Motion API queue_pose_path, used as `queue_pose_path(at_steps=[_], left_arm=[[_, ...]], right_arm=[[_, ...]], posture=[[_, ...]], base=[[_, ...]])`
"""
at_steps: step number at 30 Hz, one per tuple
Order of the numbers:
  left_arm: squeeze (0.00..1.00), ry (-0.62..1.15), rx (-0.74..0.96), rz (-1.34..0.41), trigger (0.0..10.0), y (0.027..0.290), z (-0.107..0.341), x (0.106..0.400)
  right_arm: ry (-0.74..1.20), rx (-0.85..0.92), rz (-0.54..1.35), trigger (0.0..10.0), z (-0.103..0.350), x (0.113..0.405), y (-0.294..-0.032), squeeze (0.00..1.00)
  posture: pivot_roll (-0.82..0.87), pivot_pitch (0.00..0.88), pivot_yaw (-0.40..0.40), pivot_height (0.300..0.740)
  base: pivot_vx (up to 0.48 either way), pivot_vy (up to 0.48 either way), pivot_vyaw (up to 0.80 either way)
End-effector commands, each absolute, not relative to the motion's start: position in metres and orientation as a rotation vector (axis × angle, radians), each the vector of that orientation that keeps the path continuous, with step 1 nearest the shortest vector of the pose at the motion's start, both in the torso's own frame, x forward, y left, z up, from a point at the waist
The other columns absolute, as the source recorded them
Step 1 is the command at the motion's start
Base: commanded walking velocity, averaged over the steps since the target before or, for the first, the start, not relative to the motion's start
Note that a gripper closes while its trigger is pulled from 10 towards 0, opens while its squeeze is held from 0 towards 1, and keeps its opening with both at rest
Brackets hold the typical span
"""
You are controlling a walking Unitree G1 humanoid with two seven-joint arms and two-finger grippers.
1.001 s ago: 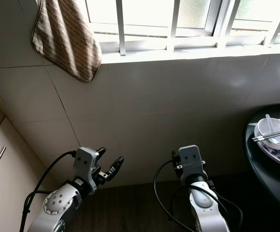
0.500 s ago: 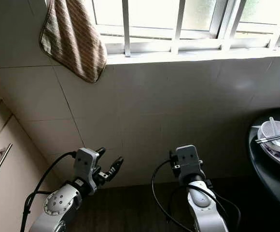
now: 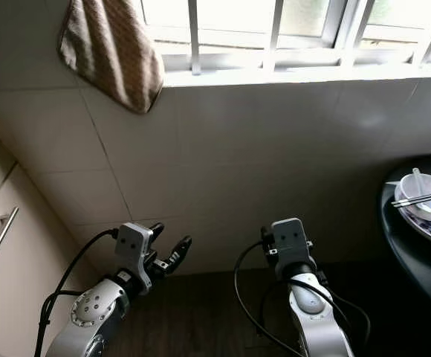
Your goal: Kitchen organization
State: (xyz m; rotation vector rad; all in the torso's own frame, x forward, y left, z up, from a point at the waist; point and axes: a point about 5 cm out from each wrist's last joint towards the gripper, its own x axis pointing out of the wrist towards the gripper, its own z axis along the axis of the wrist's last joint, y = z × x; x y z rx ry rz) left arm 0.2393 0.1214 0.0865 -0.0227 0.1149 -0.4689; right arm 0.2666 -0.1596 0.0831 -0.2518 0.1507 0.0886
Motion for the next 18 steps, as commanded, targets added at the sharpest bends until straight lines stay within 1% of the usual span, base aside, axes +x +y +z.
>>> queue_pose_path(at_steps=[1, 15, 18], left_arm=[[0.00, 0.114, -0.025, -0.468, 10.0, 0.1215, 0.0870, 0.2391], [0.00, 0.093, 0.004, -0.504, 10.0, 0.1207, 0.0871, 0.2421], [0.00, 0.088, -0.006, -0.514, 10.0, 0.1192, 0.0870, 0.2415]], right_arm=[[0.160, -0.262, 0.088, 10.0, 0.0804, 0.2647, -0.1615, 0.00], [0.148, -0.274, 0.098, 10.0, 0.0806, 0.2687, -0.1596, 0.00], [0.146, -0.275, 0.098, 10.0, 0.0801, 0.2687, -0.1600, 0.00]], posture=[[-0.01, 0.000, -0.002, 0.740], [-0.01, 0.000, 0.005, 0.740], [-0.01, 0.000, 0.008, 0.740]], base=[[0.000, 0.000, 0.00], [0.000, 0.000, 0.00], [0.000, -0.355, 0.00]])
